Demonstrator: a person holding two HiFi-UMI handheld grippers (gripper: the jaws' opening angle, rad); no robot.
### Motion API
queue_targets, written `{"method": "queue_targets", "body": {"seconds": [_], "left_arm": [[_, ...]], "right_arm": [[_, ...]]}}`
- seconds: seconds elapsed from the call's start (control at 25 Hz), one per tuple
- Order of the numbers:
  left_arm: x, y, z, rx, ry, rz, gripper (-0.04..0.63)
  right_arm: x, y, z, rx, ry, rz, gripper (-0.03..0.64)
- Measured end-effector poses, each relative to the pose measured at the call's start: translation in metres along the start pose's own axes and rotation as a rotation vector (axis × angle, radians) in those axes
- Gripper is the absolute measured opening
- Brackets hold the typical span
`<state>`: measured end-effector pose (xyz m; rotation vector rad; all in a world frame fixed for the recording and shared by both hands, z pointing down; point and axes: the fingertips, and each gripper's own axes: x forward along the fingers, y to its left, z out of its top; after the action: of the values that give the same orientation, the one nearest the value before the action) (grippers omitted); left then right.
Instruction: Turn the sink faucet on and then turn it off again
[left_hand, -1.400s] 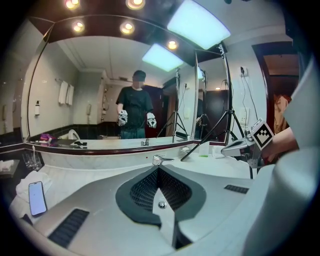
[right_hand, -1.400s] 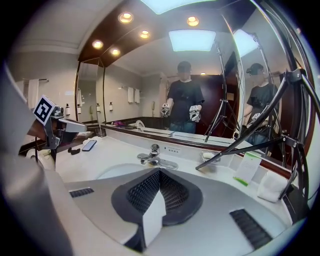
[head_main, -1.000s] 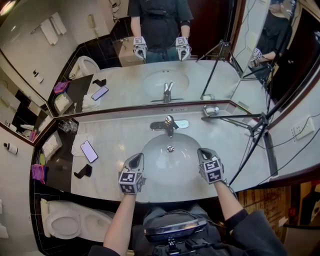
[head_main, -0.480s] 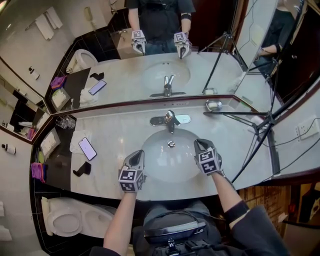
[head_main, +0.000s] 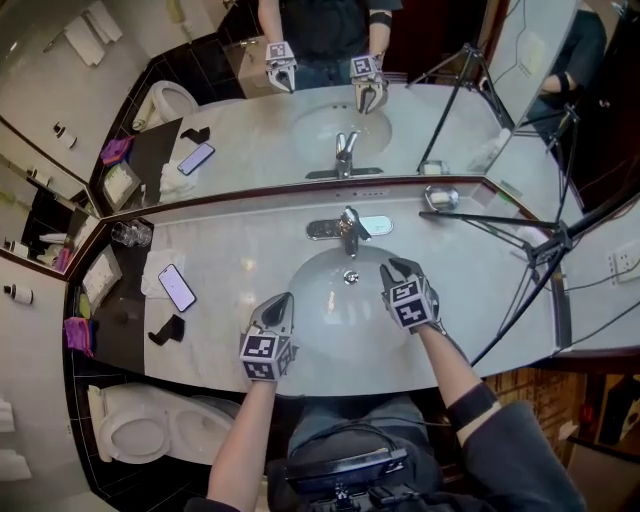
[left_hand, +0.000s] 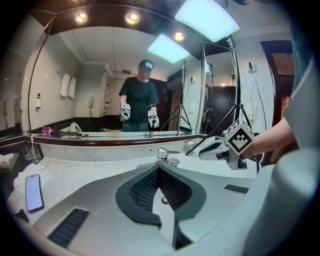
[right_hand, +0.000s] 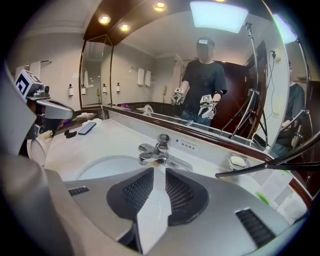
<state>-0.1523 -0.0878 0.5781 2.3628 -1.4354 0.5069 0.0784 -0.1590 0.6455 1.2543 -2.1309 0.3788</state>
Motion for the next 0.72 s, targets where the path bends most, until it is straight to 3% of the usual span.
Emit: {"method": "queue_targets", "body": {"seconds": [0.72], "left_arm": [[0.003, 0.015, -0.027, -0.025, 0.047, 0.032, -0.012]], "right_arm": [[0.092, -0.007, -0.005, -0.024, 0.088, 0.035, 0.095]]}}
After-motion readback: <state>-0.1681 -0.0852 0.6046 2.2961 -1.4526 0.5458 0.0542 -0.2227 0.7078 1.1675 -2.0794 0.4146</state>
